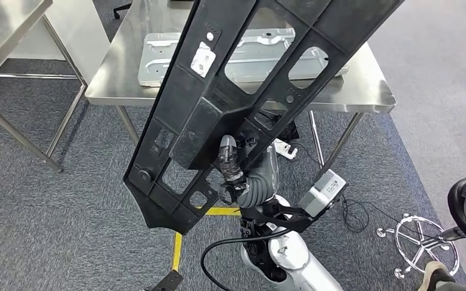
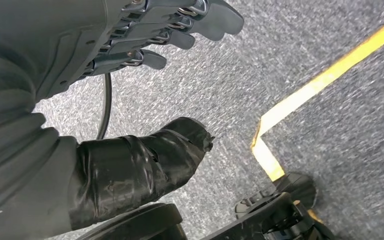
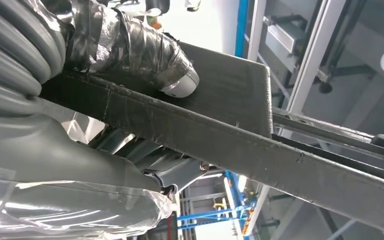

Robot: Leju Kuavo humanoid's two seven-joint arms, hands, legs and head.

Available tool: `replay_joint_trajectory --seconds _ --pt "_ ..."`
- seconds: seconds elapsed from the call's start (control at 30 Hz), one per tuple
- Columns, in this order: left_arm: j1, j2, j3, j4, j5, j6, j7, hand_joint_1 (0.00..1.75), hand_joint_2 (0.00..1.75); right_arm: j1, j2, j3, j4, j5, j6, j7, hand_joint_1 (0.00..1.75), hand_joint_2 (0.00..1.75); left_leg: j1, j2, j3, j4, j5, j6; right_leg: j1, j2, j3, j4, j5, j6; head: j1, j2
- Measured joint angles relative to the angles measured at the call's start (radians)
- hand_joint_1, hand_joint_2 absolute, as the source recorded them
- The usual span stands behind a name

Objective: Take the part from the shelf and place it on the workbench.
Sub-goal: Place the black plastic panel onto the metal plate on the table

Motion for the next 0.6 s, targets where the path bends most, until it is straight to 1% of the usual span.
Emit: replay_joint_trajectory --seconds 0.03,0.07,0.1,0.13,0.17,0.2,0.23,0.27,0.3,0.33,0.37,0.4,0.43,0.47,0.5,0.53,0.57,0.6 --pt "0.0 0.0 0.0 0.0 0.0 0.0 0.001 0.0 1.75 0.0 0.0 0.0 0.002 -0.001 0.002 0.0 1.75 1.75 0.0 -0.001 0.015 0.0 -0.012 -0.003 -0.003 0.0 0.006 -0.054 0.042 0.001 0.0 0.0" --pt "0.0 0.0 0.0 0.0 0.0 0.0 0.001 0.0 1.75 0.0 0.0 0.0 0.004 -0.001 0.003 0.0 1.75 1.75 0.0 -0.002 0.03 0.001 -0.025 -0.007 -0.006 -0.001 0.016 -0.117 0.104 0.001 0.001 0.0" --pt "-0.001 0.0 0.0 0.0 0.0 0.0 0.001 0.0 1.75 0.0 0.0 0.0 0.007 -0.002 0.003 0.0 1.75 1.75 -0.001 -0.004 0.041 0.002 -0.037 -0.012 -0.005 -0.003 0.026 -0.168 0.15 -0.001 0.001 0.0" --pt "-0.002 0.0 0.0 0.0 0.001 0.0 0.001 0.0 1.75 0.0 0.0 0.0 0.009 -0.004 0.004 0.0 1.75 1.75 -0.001 -0.006 0.047 0.001 -0.048 -0.019 -0.003 -0.004 0.035 -0.201 0.182 -0.005 0.002 0.0" --pt "-0.003 0.0 0.0 0.0 0.001 0.0 0.002 0.0 1.75 0.0 0.0 0.0 0.011 -0.005 0.005 0.0 1.75 1.75 0.0 -0.007 0.054 0.004 -0.055 -0.026 0.0 -0.004 0.039 -0.214 0.194 -0.011 0.003 0.0" --pt "-0.005 -0.001 0.0 0.0 0.001 0.001 0.002 0.0 1.75 -0.001 0.0 0.0 0.012 -0.007 0.006 0.001 1.75 1.75 0.001 -0.007 0.059 0.005 -0.059 -0.033 0.004 -0.004 0.045 -0.215 0.186 -0.02 0.003 0.0" --pt "-0.006 -0.001 0.0 0.0 0.002 0.002 0.003 0.0 1.75 -0.002 0.001 0.0 0.013 -0.008 0.007 0.001 1.75 1.75 0.003 -0.005 0.062 0.009 -0.063 -0.04 0.005 -0.002 0.055 -0.218 0.187 -0.028 0.003 0.0" --pt "-0.008 -0.002 0.0 0.0 0.002 0.002 0.003 0.0 1.75 -0.004 0.003 0.0 0.013 -0.009 0.009 0.0 1.75 1.75 0.006 -0.003 0.062 0.025 -0.065 -0.046 0.005 -0.002 0.064 -0.22 0.185 -0.037 0.003 0.0" --pt "-0.01 -0.003 0.0 0.0 0.002 0.002 0.003 0.0 1.75 -0.007 0.004 0.0 0.014 -0.011 0.01 0.0 1.75 1.75 0.007 -0.001 0.048 0.054 -0.071 -0.05 0.006 -0.002 0.076 -0.221 0.18 -0.046 0.001 0.0" --pt "-0.012 -0.004 0.0 0.0 0.002 0.002 0.004 0.0 1.75 -0.008 0.005 0.0 0.014 -0.012 0.012 0.0 1.75 1.75 0.009 0.002 0.02 0.102 -0.082 -0.053 0.006 -0.003 0.086 -0.223 0.175 -0.052 0.001 0.0" --pt "-0.014 -0.004 0.0 0.0 0.003 0.0 0.005 0.0 1.75 -0.01 0.006 0.0 0.015 -0.013 0.015 0.0 1.75 1.75 0.009 0.003 -0.02 0.162 -0.099 -0.055 0.007 -0.004 0.094 -0.223 0.168 -0.057 0.0 0.0" --pt "-0.016 -0.004 0.0 0.0 0.004 -0.005 0.009 0.0 1.75 -0.011 0.006 0.0 0.017 -0.014 0.017 0.0 1.75 1.75 0.009 0.003 -0.067 0.222 -0.121 -0.057 0.009 -0.004 0.1 -0.223 0.16 -0.059 -0.002 0.0" --pt "-0.016 -0.004 0.0 0.0 0.006 -0.01 0.013 0.0 1.75 -0.011 0.006 0.0 0.02 -0.015 0.019 0.0 1.75 1.75 0.009 0.003 -0.109 0.266 -0.14 -0.058 0.01 -0.003 0.108 -0.223 0.152 -0.06 -0.001 0.0" --pt "-0.016 -0.004 0.0 0.0 0.007 -0.016 0.018 0.0 1.75 -0.011 0.006 0.0 0.023 -0.016 0.02 0.0 1.75 1.75 0.009 0.003 -0.14 0.281 -0.146 -0.057 0.012 -0.001 0.117 -0.223 0.144 -0.06 -0.002 0.0" --pt "-0.017 -0.004 0.0 0.0 0.007 -0.02 0.022 0.0 1.75 -0.011 0.006 0.0 0.027 -0.017 0.022 0.0 1.75 1.75 0.008 0.003 -0.154 0.264 -0.132 -0.053 0.013 0.001 0.128 -0.223 0.135 -0.06 -0.002 0.0" --pt "-0.019 -0.004 0.0 0.0 0.008 -0.022 0.024 0.0 1.75 -0.012 0.006 0.0 0.03 -0.018 0.023 0.0 1.75 1.75 0.007 0.004 -0.152 0.217 -0.095 -0.047 0.015 0.002 0.141 -0.223 0.125 -0.059 -0.002 0.0" --pt "-0.022 -0.004 0.0 0.0 0.008 -0.023 0.026 0.0 1.75 -0.012 0.006 0.0 0.032 -0.018 0.025 0.0 1.75 1.75 0.002 0.005 -0.14 0.151 -0.036 -0.039 0.015 0.002 0.152 -0.224 0.115 -0.058 -0.002 0.0" --pt "-0.024 -0.003 0.0 0.0 0.008 -0.024 0.027 0.0 1.75 -0.013 0.007 0.0 0.035 -0.019 0.027 0.0 1.75 1.75 -0.003 0.005 -0.129 0.097 0.011 -0.031 0.016 0.003 0.163 -0.224 0.106 -0.055 -0.001 0.0"
